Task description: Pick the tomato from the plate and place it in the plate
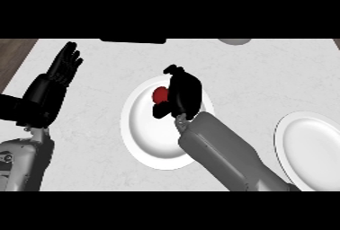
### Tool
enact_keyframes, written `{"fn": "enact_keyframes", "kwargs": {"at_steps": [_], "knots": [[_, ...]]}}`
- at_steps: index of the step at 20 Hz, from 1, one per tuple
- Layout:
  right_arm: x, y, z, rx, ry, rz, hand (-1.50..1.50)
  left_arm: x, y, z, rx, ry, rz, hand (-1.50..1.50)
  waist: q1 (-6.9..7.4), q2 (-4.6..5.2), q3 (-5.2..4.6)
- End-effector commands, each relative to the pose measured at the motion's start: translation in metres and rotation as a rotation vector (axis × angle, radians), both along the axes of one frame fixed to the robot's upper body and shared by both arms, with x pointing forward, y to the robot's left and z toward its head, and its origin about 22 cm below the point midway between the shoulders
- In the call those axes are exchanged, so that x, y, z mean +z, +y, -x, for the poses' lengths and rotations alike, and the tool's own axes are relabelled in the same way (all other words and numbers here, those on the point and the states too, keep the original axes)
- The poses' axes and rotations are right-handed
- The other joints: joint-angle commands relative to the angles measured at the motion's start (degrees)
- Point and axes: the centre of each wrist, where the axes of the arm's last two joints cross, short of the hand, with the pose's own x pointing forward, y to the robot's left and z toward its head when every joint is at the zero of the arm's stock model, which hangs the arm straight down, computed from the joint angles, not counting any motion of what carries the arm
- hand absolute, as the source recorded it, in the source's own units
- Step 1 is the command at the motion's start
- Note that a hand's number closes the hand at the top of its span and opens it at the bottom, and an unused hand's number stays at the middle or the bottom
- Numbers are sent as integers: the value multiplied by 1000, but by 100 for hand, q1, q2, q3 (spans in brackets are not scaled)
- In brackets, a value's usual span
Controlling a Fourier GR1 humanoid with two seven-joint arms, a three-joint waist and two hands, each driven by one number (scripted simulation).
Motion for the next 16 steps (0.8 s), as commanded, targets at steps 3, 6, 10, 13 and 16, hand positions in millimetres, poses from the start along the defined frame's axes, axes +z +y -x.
{"fn": "enact_keyframes", "kwargs": {"at_steps": [3, 6, 10, 13, 16], "knots": [[-21, 0, -8, -37, -49, -198, -150, 9, 5, -5, -28, -15, -21, 0, 75, 28, 3], [7, 16, -14, -21, -146, -252, -150, 10, -11, -3, -38, 9, 5, 0, 119, 3, 3], [-10, -1, -19, -97, -265, -367, -150, -10, -4, 5, -9, 13, 0, 0, 7, 6, 2], [8, 5, -15, -104, -287, -504, -150, 3, -3, 0, -7, -2, -14, 0, -7, -5, 5], [19, -1, -16, -106, -318, -563, -150, 3, 16, 6, 30, -3, -13, 0, -187, -50, 2]]}}
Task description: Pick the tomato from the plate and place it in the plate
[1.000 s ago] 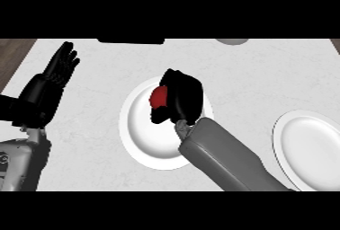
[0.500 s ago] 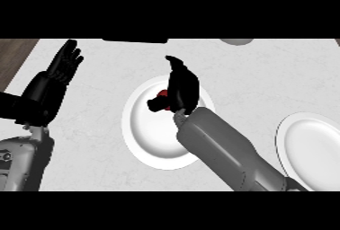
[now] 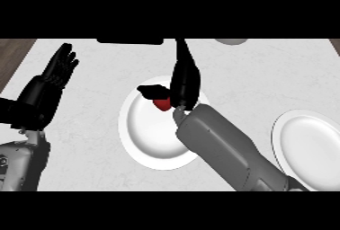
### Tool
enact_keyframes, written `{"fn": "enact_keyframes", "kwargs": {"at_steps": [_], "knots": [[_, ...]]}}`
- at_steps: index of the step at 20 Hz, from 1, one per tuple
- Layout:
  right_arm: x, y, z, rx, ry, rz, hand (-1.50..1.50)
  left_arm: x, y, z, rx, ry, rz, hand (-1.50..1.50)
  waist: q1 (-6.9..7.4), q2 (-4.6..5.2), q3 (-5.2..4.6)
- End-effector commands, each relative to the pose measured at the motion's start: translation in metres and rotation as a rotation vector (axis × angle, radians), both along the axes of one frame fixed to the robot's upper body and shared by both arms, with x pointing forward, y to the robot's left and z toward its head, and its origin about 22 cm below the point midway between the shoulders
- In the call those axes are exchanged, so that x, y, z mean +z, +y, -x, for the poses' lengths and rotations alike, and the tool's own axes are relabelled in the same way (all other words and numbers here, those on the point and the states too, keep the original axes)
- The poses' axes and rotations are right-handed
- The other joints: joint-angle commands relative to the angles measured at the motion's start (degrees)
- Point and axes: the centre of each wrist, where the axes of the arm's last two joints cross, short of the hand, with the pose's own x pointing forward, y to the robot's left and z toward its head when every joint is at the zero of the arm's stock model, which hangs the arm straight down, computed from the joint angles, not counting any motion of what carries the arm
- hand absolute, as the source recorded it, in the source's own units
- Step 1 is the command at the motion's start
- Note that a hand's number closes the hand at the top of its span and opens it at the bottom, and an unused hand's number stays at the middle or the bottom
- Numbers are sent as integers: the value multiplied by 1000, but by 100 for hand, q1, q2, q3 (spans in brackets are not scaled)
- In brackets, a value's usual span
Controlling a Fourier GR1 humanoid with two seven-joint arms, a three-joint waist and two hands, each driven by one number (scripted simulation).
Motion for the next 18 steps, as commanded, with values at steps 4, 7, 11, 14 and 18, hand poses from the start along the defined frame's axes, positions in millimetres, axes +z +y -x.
{"fn": "enact_keyframes", "kwargs": {"at_steps": [4, 7, 11, 14, 18], "knots": [[-9, -44, 18, -94, -63, -174, -150, -9, 13, 14, 55, 6, 5, 0, -253, -61, 0], [0, -70, 35, -93, -59, -210, -150, -5, 20, 14, 49, 21, 8, 0, -298, -76, -1], [0, -104, 69, -85, -101, -206, -150, -2, 27, 5, 67, 6, 5, 0, -312, -64, -2], [9, -124, 97, -65, -109, -205, -150, -6, 14, 8, 71, 9, -6, 0, -313, -68, -5], [-17, -168, 118, -89, -114, -167, -150, -6, 22, 3, 58, 17, 13, 0, -260, -37, 0]]}}
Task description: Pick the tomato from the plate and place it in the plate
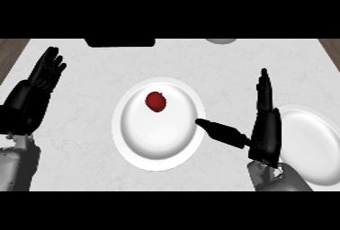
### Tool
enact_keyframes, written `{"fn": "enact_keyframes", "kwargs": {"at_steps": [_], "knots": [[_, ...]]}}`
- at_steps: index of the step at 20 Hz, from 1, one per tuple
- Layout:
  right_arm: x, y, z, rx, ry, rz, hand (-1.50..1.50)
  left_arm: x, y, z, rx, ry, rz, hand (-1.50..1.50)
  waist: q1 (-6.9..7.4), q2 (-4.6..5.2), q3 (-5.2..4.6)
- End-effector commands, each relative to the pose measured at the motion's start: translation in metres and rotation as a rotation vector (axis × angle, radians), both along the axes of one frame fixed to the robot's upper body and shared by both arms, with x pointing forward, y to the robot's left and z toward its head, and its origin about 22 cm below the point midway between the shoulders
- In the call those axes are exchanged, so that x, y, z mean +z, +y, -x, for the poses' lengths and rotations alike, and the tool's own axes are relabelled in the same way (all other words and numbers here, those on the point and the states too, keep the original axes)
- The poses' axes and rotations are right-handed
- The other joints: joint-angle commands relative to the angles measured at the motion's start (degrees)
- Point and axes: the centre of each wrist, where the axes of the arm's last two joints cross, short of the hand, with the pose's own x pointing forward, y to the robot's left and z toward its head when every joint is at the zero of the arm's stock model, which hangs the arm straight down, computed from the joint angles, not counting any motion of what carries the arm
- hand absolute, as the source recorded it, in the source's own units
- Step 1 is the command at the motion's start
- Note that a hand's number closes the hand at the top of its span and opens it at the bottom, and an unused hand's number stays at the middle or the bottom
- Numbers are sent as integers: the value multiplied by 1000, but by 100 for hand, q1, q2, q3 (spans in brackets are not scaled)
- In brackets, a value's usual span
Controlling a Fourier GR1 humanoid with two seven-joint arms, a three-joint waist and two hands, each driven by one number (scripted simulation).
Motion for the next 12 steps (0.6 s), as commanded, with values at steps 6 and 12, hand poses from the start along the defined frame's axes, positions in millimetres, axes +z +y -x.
{"fn": "enact_keyframes", "kwargs": {"at_steps": [6, 12], "knots": [[5, -79, 48, 14, -13, 31, -150, 13, -11, 8, -20, -6, 6, 0, 49, 13, 2], [4, -101, 67, -39, -10, 113, -150, 1, 0, -2, -19, -2, -4, 0, 35, 17, -3]]}}
